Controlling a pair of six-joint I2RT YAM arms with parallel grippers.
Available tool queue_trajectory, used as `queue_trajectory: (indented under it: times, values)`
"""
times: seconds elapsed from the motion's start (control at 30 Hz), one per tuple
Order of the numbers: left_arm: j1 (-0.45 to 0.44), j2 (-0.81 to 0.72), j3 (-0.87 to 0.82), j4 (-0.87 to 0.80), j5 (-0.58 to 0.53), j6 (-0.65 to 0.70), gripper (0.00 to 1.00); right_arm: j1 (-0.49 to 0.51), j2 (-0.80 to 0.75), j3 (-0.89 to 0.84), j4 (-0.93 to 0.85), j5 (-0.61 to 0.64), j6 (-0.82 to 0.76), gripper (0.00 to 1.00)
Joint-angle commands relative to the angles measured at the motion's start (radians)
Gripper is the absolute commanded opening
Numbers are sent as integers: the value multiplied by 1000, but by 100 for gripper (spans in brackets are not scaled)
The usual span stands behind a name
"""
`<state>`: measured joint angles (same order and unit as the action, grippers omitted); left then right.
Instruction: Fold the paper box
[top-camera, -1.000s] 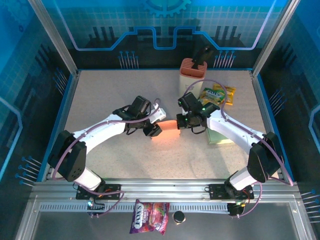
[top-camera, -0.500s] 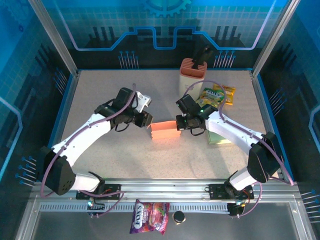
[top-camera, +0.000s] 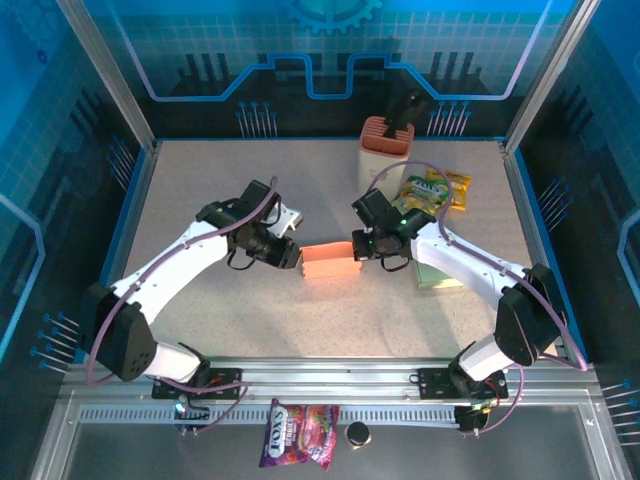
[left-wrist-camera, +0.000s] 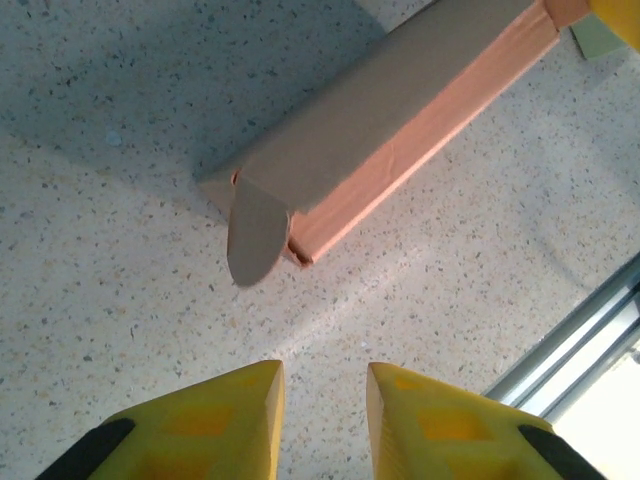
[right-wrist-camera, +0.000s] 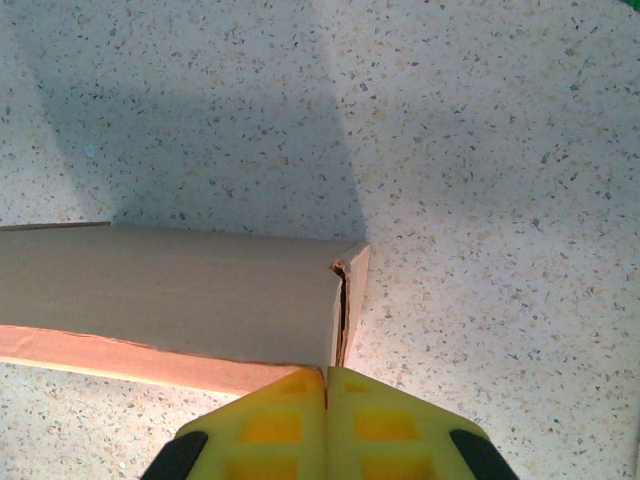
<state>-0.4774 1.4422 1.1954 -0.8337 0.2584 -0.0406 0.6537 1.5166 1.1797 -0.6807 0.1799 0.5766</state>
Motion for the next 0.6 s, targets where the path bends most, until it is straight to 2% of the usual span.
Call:
queue_trajectory:
  times: [0.0, 0.1, 0.2, 0.57]
  values:
    - [-5, 33, 54, -19, -24, -5, 30, 10, 1, 21, -37, 8, 8, 0]
    - [-9, 52, 71, -13, -52, 5, 34, 7, 2, 21, -38, 5, 9, 0]
    - [-15, 73, 79, -14, -68, 19, 34, 5, 4, 22, -37, 2, 8, 0]
    - [-40, 121, 96, -6, -135, 33, 27, 1, 11, 29, -38, -5, 6, 0]
